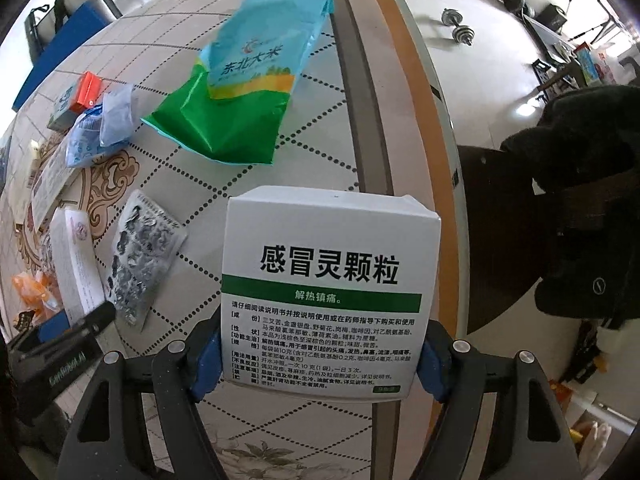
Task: Collect trash
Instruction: 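Grasp the white-green medicine box with the right tool while the left tool grasps the long white box, then carry both boxes over the trash bin with both tools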
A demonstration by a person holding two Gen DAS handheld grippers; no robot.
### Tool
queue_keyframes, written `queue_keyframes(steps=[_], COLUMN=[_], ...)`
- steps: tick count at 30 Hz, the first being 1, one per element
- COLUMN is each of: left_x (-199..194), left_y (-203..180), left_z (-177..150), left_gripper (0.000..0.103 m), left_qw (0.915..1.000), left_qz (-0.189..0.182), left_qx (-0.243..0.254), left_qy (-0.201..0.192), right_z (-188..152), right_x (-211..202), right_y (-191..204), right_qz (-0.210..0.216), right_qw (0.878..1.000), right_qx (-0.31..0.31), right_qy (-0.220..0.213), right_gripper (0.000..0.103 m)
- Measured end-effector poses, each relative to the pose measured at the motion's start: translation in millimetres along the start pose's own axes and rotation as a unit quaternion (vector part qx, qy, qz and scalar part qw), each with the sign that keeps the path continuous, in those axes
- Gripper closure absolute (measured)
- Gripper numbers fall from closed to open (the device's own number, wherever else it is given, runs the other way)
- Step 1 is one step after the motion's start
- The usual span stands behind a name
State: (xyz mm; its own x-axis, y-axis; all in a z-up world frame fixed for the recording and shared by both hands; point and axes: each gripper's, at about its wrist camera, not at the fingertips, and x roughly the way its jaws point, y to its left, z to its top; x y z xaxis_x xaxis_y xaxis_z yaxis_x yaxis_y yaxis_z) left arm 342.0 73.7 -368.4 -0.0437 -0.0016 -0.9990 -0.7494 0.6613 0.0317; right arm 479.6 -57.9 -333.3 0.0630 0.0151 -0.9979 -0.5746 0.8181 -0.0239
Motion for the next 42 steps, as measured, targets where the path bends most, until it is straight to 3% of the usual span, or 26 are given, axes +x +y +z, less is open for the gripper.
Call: queue_keyframes(steps=[8, 13, 19, 24, 32, 39, 42], left_x=[-18.6, -26.5, -71.4, -119.2, -140.8, -116.8, -82.2], left_y=[13.8, 16.2, 30.7, 55.1, 88.8, 140.2, 169.4], left_z=[0.0, -19.8, -60.1, -120.1, -220.6, -311.2, -354.0], left_gripper=[0.06, 0.061, 0.061, 0.061, 0.061, 0.061, 0.061], left_qw=[0.9997, 0.999, 0.9953, 0.9885, 0.9785, 0.9759, 0.9728], left_qz=[-0.002, -0.001, -0.012, -0.02, -0.045, -0.082, -0.097], left_qx=[0.003, 0.01, 0.009, -0.004, -0.05, -0.118, -0.165], left_qy=[-0.023, -0.044, -0.096, -0.15, -0.195, -0.164, -0.13], right_z=[-0.8, -8.9, -40.6, -93.4, -211.0, -305.7, -345.5], right_x=[-1.6, -6.1, -35.5, -72.9, -120.2, -107.1, -80.9], right_y=[2.7, 10.2, 15.9, 25.3, 47.5, 67.1, 77.6], right_qz=[0.0, -0.003, 0.012, 0.034, 0.074, 0.101, 0.106], right_qw=[1.0, 1.0, 0.998, 0.993, 0.984, 0.979, 0.975], right_qx=[-0.006, -0.012, -0.028, -0.055, -0.104, -0.155, -0.189], right_qy=[-0.01, -0.019, -0.057, -0.096, -0.123, -0.081, -0.045], right_gripper=[0.024, 0.025, 0.025, 0.025, 0.025, 0.025, 0.025])
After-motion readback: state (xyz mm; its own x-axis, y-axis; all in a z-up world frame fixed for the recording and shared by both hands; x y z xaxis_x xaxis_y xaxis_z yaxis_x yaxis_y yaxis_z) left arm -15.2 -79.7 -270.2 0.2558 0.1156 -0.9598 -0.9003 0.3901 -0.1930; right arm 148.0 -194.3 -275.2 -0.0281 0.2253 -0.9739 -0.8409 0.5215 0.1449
